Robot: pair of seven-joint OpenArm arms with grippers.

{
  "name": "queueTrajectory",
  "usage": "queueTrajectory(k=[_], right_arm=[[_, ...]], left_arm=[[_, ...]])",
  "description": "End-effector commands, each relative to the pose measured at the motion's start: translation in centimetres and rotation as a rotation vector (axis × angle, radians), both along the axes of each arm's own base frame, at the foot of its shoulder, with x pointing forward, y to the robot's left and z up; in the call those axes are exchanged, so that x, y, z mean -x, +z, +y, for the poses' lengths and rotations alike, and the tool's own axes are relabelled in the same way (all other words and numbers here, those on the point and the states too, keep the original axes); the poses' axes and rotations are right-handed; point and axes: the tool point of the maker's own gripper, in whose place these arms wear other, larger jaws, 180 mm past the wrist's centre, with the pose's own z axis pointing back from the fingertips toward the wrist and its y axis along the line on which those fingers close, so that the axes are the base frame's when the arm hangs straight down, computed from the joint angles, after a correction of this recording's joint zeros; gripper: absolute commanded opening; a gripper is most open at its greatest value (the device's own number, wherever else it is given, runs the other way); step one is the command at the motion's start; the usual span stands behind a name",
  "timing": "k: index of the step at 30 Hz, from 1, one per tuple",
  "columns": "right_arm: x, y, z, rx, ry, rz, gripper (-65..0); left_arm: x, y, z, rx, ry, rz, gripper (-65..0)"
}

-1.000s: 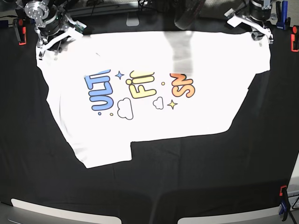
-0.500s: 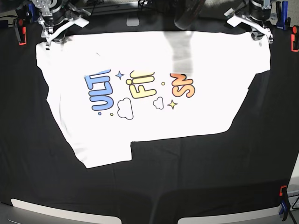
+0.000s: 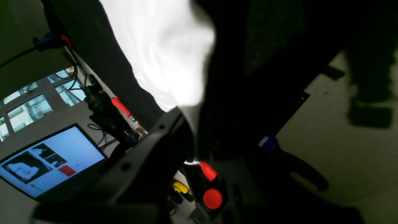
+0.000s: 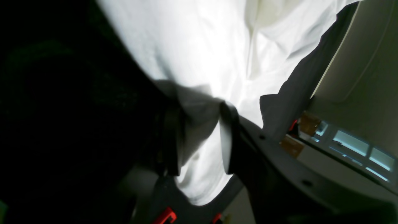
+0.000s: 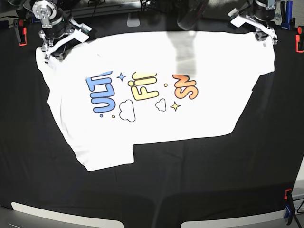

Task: Layout the t-shirt on the table in an organized manner, then fold the t-shirt properly
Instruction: 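Hold the collar corners with both grippers and drag the shirt further, then release the collar and raise both grippers off the shirt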

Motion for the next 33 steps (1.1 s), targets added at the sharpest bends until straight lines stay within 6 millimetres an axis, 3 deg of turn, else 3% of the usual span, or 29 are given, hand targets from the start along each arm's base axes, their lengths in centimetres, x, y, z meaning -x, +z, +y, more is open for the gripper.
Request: queueTrajectory(k=[1,4,5,15,23,28,33], right_arm=[[1.9,-1.0,0.2,-0.008,0.013,0.078,-47.5],[2.4,-0.7,0.6,0.029,0.045,0.028,-62.8],[2.5,-0.5,0.7,0.041,0.053,0.011,-65.0],[4.8,1.4,1.1,0.161,0.138,-0.053,-65.0],[7.2,2.9,0.8,0.175,0.172,-0.018,-65.0],[6.9,3.7,-0.6,0.218,0.2,-0.025,-65.0],[5.1,4.7,-2.4,0.269,0.196,-0.067,-65.0]], left_arm=[[-0.6,0.8,0.1,-0.001,-0.006,-0.039,-65.0],[-0.6,0.8,0.1,-0.001,-0.006,-0.039,-65.0],[-0.6,0.8,0.1,-0.001,-0.006,-0.039,-65.0],[-0.1,0.9,0.1,-0.002,-0.002,-0.031,-65.0],[0.6,2.9,-1.2,-0.004,-0.025,-0.063,-65.0],[0.7,2.9,-1.2,-0.005,-0.021,-0.06,-65.0],[0.7,3.0,-0.9,-0.016,-0.009,-0.061,-65.0]])
